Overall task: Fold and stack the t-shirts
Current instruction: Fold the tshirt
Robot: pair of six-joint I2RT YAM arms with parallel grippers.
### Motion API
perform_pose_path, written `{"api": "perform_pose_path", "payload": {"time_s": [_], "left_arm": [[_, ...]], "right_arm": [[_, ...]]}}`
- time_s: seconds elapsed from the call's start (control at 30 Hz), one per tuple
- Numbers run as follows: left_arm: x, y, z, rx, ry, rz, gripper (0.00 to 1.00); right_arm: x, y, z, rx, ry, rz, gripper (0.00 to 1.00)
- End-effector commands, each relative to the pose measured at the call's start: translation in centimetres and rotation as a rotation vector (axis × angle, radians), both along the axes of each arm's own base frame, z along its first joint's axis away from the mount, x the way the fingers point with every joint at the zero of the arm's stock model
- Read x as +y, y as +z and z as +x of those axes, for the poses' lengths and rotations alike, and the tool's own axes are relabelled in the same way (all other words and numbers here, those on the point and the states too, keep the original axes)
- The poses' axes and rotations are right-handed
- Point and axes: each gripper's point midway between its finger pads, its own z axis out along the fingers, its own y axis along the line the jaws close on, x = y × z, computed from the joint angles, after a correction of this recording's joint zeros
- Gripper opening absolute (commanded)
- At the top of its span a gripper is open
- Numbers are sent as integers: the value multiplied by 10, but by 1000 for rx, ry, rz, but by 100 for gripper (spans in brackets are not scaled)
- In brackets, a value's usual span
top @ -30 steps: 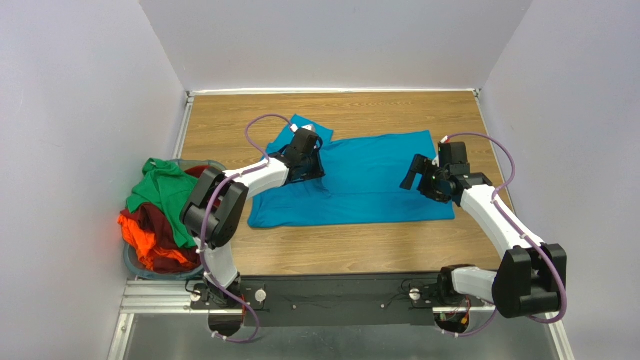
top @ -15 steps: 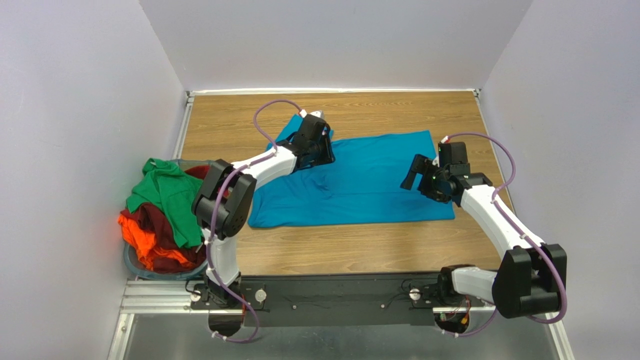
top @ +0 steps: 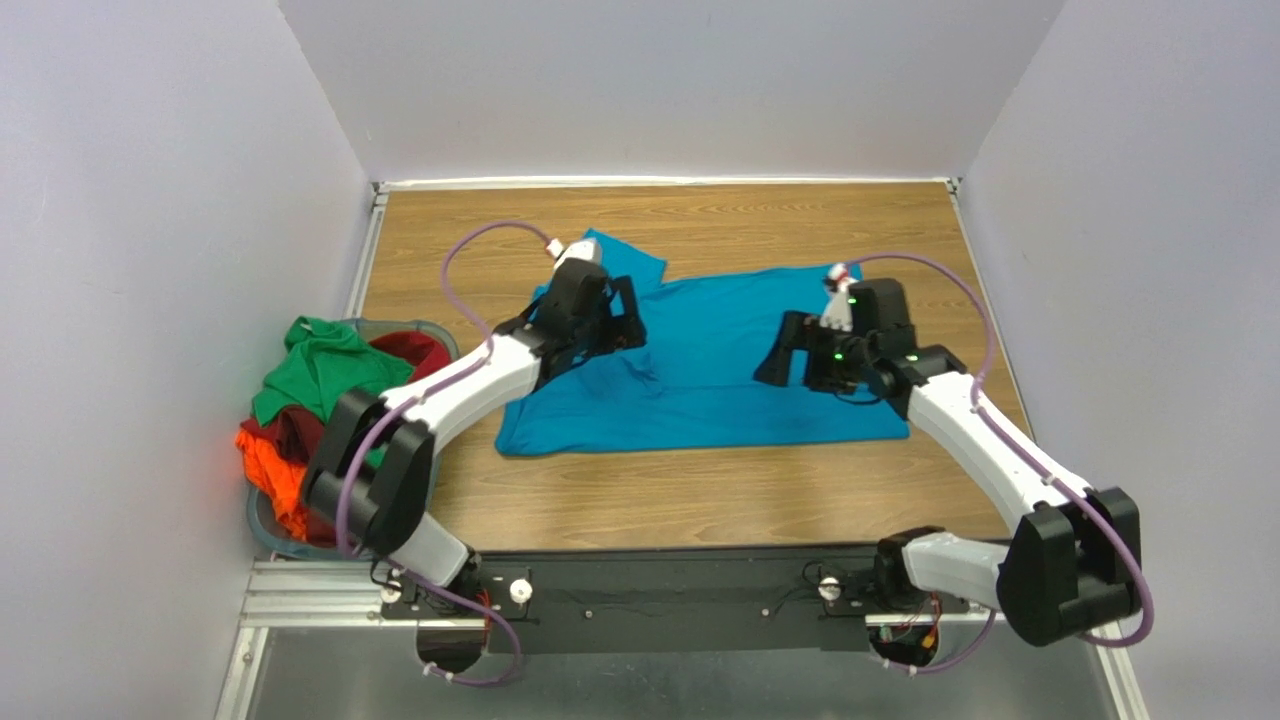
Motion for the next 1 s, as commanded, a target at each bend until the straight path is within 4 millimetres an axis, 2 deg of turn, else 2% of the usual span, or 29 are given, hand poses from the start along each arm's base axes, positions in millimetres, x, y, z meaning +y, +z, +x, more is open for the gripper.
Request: {"api": "perform_pose_path", "payload": {"time_s": [0.0,0.03,0.07,0.1,0.17,0.2,0.23,0.27,0.3,0.33,0.43,0.53,0.57,0.7,0.77,0.97], "left_arm": [[27,1,-18,-42,68,-17,98],[37,-20,-34,-18,65,-5,98],[34,0,-34,-98,59,-63,98],[37,1,-45,-136,42,-104,98],[39,4,-55,-184,23,-140,98],[46,2,-64,-208,32,-148,98],[48,9,-64,-248,42,-172,98],[52,9,-66,-258,59,-184,98],[56,10,-67,-270,79,-195,98],[59,12,-71,-296,81,-208,98],[64,10,-75,-311,84,-206,98],[66,1,-78,-300,96,-213,98],[64,-2,-80,-291,79,-215,98],[63,-12,-84,-260,74,-218,98],[62,-20,-87,-238,72,-224,98],[60,-47,-95,-157,70,-221,98]], "right_arm": [[68,17,10,-79,198,67,100],[80,13,12,-72,221,71,100],[90,11,14,-69,243,77,100],[111,6,18,-64,289,71,100],[126,-1,27,-80,305,16,100],[146,-6,32,-82,341,-8,100],[158,-10,31,-83,363,-23,100],[166,-14,36,-78,374,-28,100],[175,-9,44,-91,372,-23,100],[180,-28,48,-53,374,-44,100],[194,-47,58,-21,374,-62,100],[208,-56,65,-32,400,-89,100],[210,-69,66,-17,403,-114,100],[200,-88,79,-45,379,-276,100],[190,-92,91,-73,328,-356,100],[159,-107,108,-86,237,-553,100]]}}
